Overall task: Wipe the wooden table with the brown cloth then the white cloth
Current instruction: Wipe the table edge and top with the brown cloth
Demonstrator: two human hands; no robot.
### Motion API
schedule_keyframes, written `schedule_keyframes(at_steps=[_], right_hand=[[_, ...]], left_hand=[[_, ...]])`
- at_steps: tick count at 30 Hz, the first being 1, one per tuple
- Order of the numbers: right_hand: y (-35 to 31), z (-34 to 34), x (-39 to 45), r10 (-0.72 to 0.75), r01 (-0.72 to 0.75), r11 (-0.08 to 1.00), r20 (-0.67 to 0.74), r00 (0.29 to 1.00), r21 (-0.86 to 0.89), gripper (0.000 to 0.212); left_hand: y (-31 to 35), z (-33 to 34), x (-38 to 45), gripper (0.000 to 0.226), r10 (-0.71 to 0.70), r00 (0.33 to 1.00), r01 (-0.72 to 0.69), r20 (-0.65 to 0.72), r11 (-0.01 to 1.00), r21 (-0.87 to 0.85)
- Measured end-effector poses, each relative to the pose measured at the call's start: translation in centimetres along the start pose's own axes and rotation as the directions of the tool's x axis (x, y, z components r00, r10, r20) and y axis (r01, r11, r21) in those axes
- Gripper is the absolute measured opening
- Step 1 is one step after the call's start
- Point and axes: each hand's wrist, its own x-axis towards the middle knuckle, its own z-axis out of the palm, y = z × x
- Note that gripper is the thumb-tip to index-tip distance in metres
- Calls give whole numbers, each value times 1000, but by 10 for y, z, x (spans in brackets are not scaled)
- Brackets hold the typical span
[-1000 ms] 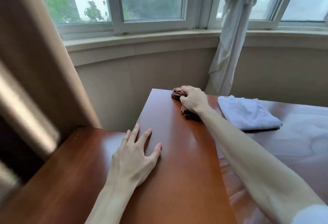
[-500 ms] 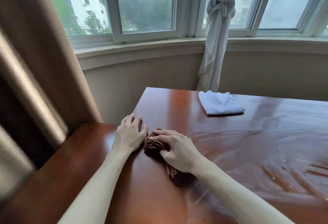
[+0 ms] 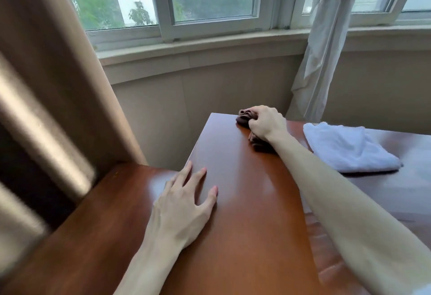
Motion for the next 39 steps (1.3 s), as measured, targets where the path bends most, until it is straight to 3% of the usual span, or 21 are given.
schedule_keyframes(at_steps=[5, 14, 20, 25, 31, 35, 39], right_hand=[[-8, 2, -5, -68, 69, 997, 31, 997, -44, 53], [-43, -28, -210, -397, 395, 917, 212, 893, 53, 60], [-40, -48, -291, -460, 428, 887, 247, 853, 175, 65], [-36, -46, -234, -398, 370, 916, 229, 888, 157, 64], [-10, -16, -94, -167, 161, 984, 74, 983, 79, 56], [-4, 1, -17, -64, 62, 996, 41, 997, 63, 36], [-8, 5, 13, 1, -3, 998, 28, 1000, 62, 49]], left_hand=[[3, -4, -3, 60, 3, 1000, -3, 5, 1000, -2], [8, -7, -5, 48, -67, 998, 68, -16, 997, 24], [10, -10, -13, 40, -24, 1000, 25, -14, 996, 83], [6, -6, -11, 41, 7, 1000, -5, -24, 995, 95], [4, -1, -4, 54, 23, 999, -21, -33, 998, 62], [3, 1, -1, 54, -16, 1000, 17, -10, 998, 54], [1, 2, 2, 54, -48, 998, 49, -28, 998, 39]])
